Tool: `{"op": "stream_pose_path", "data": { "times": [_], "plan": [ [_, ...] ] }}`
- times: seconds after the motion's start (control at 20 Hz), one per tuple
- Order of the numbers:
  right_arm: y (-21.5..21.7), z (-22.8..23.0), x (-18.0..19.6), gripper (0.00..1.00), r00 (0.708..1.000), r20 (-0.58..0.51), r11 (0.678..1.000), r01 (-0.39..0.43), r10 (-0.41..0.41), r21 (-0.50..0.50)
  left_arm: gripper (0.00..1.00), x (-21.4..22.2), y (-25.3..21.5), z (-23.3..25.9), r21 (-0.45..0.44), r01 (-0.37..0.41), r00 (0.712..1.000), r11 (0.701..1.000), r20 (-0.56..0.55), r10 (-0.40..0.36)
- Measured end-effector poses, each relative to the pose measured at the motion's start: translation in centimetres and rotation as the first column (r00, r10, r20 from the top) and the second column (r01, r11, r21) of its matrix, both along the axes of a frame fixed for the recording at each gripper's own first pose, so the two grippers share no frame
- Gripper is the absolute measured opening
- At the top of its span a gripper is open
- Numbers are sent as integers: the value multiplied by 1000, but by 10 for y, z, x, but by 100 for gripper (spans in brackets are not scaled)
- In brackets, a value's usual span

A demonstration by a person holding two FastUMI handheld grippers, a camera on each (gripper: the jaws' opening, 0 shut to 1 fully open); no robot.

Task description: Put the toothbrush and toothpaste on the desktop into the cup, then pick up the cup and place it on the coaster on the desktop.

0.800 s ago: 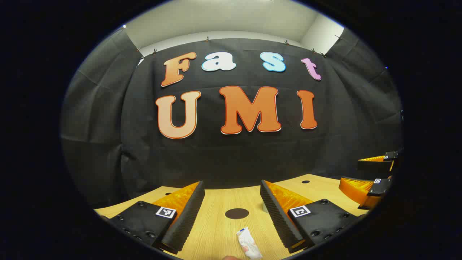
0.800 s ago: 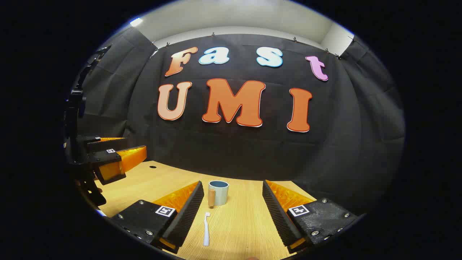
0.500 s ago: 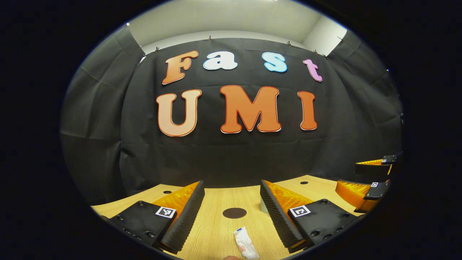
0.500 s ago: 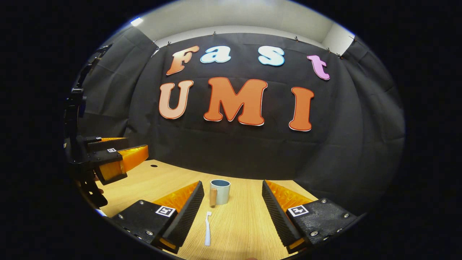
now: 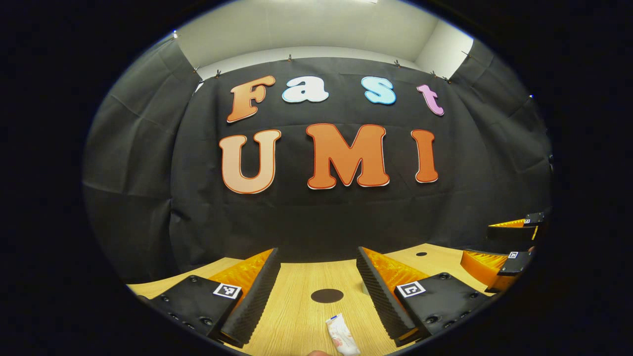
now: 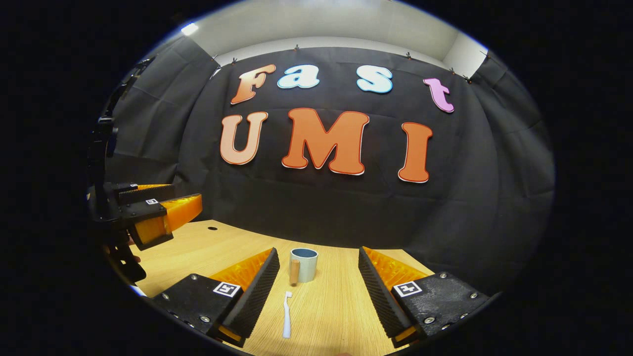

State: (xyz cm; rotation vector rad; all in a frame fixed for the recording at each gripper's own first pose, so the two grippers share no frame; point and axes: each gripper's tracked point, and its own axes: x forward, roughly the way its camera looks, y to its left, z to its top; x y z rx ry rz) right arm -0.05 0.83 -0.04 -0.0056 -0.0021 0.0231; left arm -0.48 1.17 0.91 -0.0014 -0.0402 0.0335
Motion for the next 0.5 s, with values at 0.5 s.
{"op": "stream_pose_path", "data": {
  "times": [0.5],
  "plan": [
    [0,2,7,96,1000,-18,1000,-16,16,-8,98,10,0,-3,-25,22,999,999,-42,-23]
  ]
}}
